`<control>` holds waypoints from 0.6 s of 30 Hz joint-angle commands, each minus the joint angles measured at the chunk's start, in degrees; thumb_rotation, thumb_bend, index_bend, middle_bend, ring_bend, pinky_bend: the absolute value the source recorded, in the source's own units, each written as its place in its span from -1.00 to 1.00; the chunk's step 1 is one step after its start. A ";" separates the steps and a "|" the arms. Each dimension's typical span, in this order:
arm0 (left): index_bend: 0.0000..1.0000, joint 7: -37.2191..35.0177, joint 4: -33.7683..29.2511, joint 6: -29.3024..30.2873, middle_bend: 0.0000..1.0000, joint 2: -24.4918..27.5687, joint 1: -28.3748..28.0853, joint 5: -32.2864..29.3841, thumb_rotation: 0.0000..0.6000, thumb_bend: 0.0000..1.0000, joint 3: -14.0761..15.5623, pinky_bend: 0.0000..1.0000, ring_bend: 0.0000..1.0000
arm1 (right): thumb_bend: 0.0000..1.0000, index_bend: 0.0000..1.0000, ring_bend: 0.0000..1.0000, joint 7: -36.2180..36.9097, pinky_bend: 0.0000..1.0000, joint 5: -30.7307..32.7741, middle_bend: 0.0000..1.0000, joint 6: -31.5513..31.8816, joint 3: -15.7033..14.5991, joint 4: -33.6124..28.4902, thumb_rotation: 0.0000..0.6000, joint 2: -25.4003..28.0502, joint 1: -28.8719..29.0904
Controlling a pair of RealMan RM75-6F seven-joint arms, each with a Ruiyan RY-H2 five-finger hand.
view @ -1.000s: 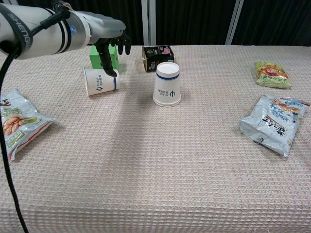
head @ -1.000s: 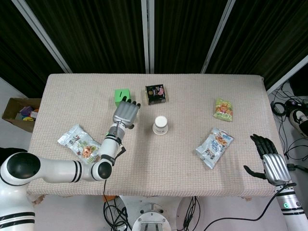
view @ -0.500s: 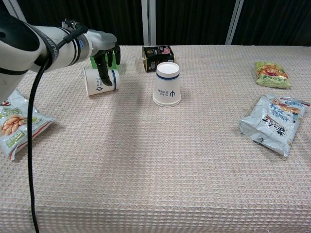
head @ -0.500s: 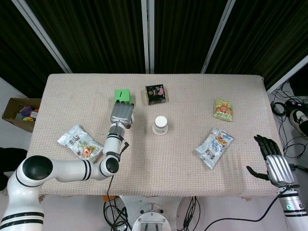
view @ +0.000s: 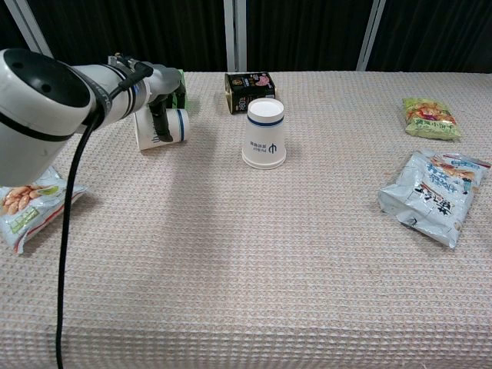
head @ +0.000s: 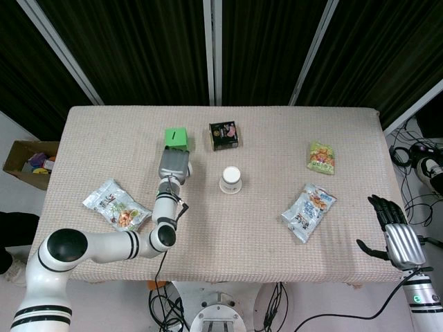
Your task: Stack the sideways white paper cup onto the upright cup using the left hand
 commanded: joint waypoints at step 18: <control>-0.14 -60.40 -17.68 0.38 -0.08 8.62 18.39 43.65 1.00 -0.15 -9.56 -0.62 -0.33 | -0.68 -0.91 -1.00 -2.76 -1.00 -0.56 -0.88 0.39 0.35 -3.12 1.00 1.08 0.13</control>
